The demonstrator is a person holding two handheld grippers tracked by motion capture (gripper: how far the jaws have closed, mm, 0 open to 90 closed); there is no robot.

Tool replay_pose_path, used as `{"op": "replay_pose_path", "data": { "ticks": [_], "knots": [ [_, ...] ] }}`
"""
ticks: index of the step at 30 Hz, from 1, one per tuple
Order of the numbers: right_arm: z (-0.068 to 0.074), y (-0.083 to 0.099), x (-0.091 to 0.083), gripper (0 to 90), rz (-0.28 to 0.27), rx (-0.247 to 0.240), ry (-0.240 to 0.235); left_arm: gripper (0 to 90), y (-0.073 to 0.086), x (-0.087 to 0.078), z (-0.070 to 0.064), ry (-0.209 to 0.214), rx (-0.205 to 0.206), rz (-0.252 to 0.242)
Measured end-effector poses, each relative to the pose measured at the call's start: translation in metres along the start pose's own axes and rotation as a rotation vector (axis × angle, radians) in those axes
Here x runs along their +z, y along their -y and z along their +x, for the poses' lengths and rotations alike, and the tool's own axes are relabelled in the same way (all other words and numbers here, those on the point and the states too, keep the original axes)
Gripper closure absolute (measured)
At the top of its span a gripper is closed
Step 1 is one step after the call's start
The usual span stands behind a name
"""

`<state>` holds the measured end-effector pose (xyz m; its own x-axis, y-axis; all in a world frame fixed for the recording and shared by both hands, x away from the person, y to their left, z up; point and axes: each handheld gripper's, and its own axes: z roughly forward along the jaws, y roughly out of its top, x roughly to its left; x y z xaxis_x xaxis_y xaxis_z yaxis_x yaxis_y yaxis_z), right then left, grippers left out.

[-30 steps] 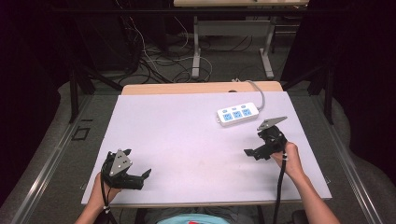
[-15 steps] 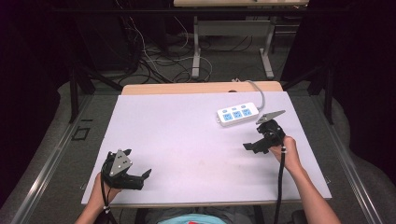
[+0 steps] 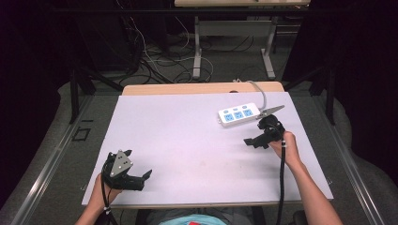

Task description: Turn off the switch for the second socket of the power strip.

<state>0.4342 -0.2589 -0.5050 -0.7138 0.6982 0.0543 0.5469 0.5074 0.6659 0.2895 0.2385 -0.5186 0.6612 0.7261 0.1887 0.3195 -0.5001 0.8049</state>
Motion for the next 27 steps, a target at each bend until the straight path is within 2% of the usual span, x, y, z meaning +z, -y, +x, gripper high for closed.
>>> {"op": "replay_pose_path", "data": {
  "ticks": [10,11,12,15,19,22,27],
  "knots": [
    [-0.009,-0.006,0.003,2.4,0.001,0.017,-0.001,0.0,0.000,0.000,0.000,-0.001,0.006,0.005],
    [-0.010,-0.007,0.005,2.4,-0.002,0.015,0.014,0.0,0.000,0.000,0.000,-0.004,0.004,0.004],
    [-0.010,-0.007,0.005,2.3,0.004,0.020,-0.003,0.0,0.000,0.000,0.000,-0.002,0.007,0.006],
    [-0.012,-0.009,0.008,2.2,0.003,0.017,0.011,0.0,0.000,0.001,0.000,-0.002,0.004,0.007],
    [-0.016,-0.012,0.011,1.6,0.003,0.016,-0.002,0.0,0.000,0.001,0.000,-0.007,0.013,0.008],
    [-0.020,-0.014,0.012,1.6,-0.004,0.027,-0.014,0.0,0.001,0.002,0.000,-0.003,-0.005,-0.003],
    [-0.023,-0.018,0.016,1.5,-0.012,0.040,-0.016,0.0,0.000,0.001,0.000,-0.008,0.010,0.005]
  ]
}}
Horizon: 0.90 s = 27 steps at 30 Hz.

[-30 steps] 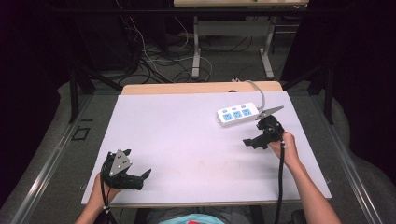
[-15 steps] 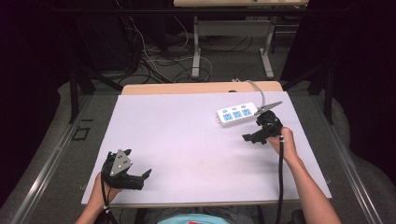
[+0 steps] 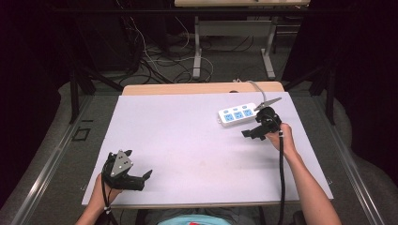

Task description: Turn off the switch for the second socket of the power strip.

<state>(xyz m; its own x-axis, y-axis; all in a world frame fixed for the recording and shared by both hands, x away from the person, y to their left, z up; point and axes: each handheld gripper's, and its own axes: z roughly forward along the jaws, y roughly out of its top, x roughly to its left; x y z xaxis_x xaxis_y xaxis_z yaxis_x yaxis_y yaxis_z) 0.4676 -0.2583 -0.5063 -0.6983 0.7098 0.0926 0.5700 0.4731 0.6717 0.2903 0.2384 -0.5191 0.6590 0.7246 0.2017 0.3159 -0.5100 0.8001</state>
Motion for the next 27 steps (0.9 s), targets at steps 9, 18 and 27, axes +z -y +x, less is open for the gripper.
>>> {"op": "replay_pose_path", "data": {
  "ticks": [9,18,27],
  "knots": [
    [-0.004,-0.011,0.006,0.7,-0.005,0.003,-0.013,0.0,0.000,-0.001,0.000,0.009,-0.010,0.000],
    [-0.007,-0.024,0.013,0.2,-0.006,0.011,-0.026,0.0,0.001,-0.001,0.000,0.007,-0.011,0.002],
    [-0.013,-0.035,0.025,0.0,-0.010,0.039,-0.040,0.0,0.000,-0.001,0.000,0.008,-0.013,0.000]
  ]
}}
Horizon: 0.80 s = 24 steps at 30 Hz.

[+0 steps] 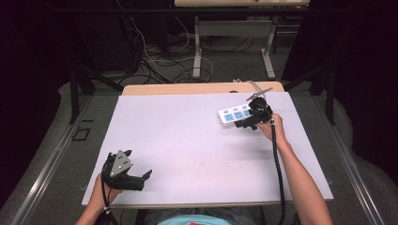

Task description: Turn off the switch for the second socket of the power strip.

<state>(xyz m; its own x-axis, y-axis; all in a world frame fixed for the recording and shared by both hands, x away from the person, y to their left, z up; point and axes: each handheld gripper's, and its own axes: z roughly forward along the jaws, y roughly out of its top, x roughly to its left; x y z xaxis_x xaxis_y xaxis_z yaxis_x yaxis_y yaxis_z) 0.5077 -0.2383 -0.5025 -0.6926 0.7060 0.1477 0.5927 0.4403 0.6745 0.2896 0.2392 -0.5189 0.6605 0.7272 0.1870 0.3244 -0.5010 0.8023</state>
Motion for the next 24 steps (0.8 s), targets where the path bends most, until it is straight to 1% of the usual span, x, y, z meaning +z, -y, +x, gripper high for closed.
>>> {"op": "replay_pose_path", "data": {
  "ticks": [1,5,7,8,9,10,11,12,19,20,21,22,24],
  "knots": [
    [-0.001,-0.003,0.002,0.0,0.018,0.012,0.007,0.0,0.000,0.000,0.000,0.000,0.001,0.001],
    [-0.004,-0.007,0.002,0.0,0.014,0.020,0.006,0.0,0.000,0.000,0.000,0.003,-0.003,0.000],
    [-0.004,-0.010,0.003,0.0,0.011,0.025,0.009,0.0,0.000,0.000,0.000,0.000,0.002,-0.001],
    [-0.005,-0.012,0.003,0.0,0.012,0.021,0.009,0.0,0.000,0.000,0.000,0.004,0.002,-0.002],
    [-0.005,-0.013,0.003,0.0,0.012,0.029,0.009,0.0,0.000,0.000,0.000,0.005,0.003,-0.001],
    [-0.006,-0.014,0.002,0.0,0.028,0.023,0.004,0.0,0.000,0.000,0.000,0.005,0.002,-0.001],
    [-0.006,-0.016,0.003,0.0,0.013,0.029,0.009,0.0,0.000,0.000,0.000,0.005,0.003,-0.001],
    [-0.007,-0.017,0.003,0.0,0.010,0.035,0.005,0.0,0.000,0.000,0.000,0.004,0.003,0.000],
    [-0.010,-0.022,0.006,0.0,0.019,0.039,0.015,0.0,0.000,0.000,0.000,0.002,0.001,-0.001],
    [-0.010,-0.023,0.007,0.0,0.015,0.047,0.015,0.0,0.000,0.000,0.000,0.000,0.002,-0.001],
    [-0.011,-0.023,0.008,0.0,0.004,0.045,0.013,0.0,0.000,0.000,0.000,0.000,0.002,0.000],
    [-0.012,-0.023,0.008,0.0,0.014,0.049,0.013,0.0,0.000,0.001,0.000,0.000,0.001,0.000],
    [-0.013,-0.025,0.011,0.0,0.015,0.054,0.010,0.0,0.000,0.000,0.001,-0.004,0.010,0.001]
  ]
}}
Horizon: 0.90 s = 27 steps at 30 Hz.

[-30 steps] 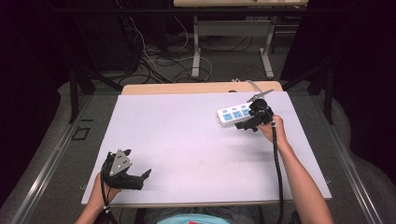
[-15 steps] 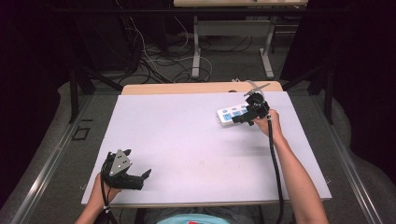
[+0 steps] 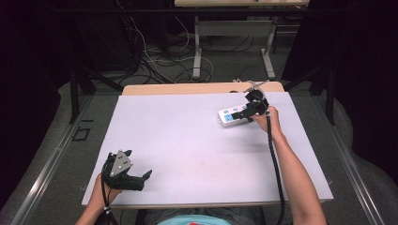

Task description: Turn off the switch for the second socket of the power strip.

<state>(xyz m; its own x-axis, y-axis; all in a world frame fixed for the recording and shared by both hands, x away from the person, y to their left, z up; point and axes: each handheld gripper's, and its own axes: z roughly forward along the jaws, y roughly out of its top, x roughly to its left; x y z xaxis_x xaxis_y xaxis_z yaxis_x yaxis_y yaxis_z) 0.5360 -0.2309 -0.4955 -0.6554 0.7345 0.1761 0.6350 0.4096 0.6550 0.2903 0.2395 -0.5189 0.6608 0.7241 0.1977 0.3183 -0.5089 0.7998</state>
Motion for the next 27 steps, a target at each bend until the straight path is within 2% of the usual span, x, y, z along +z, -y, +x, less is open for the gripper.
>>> {"op": "replay_pose_path", "data": {
  "ticks": [6,7,16,17,19,20,25,26,27],
  "knots": [
    [0.000,-0.004,0.002,0.0,0.002,-0.005,0.012,0.0,0.000,0.000,-0.001,0.009,-0.010,-0.001],
    [0.000,-0.005,0.003,0.0,-0.001,-0.009,0.012,0.0,0.000,0.000,0.000,0.002,0.001,0.000],
    [-0.006,-0.013,0.006,2.5,-0.006,0.014,0.029,0.0,0.000,0.000,0.000,0.002,0.000,-0.001],
    [-0.006,-0.015,0.007,7.6,-0.007,0.028,0.024,0.0,0.000,0.000,0.000,0.001,0.000,-0.001],
    [-0.006,-0.016,0.008,10.1,-0.013,0.029,0.028,0.0,0.000,0.001,0.000,0.006,-0.006,0.000],
    [-0.007,-0.017,0.009,17.4,-0.013,0.025,0.034,0.0,0.000,0.001,-0.001,0.009,-0.012,-0.002],
    [-0.008,-0.020,0.010,25.5,-0.022,0.043,0.060,0.0,0.000,0.001,-0.001,0.012,-0.012,-0.002],
    [-0.008,-0.020,0.010,27.0,-0.023,0.054,0.060,0.0,0.000,0.001,-0.001,0.012,-0.014,-0.002],
    [-0.009,-0.021,0.013,32.5,-0.032,0.077,0.061,0.0,0.000,0.001,-0.001,0.011,-0.012,-0.001]
  ]
}}
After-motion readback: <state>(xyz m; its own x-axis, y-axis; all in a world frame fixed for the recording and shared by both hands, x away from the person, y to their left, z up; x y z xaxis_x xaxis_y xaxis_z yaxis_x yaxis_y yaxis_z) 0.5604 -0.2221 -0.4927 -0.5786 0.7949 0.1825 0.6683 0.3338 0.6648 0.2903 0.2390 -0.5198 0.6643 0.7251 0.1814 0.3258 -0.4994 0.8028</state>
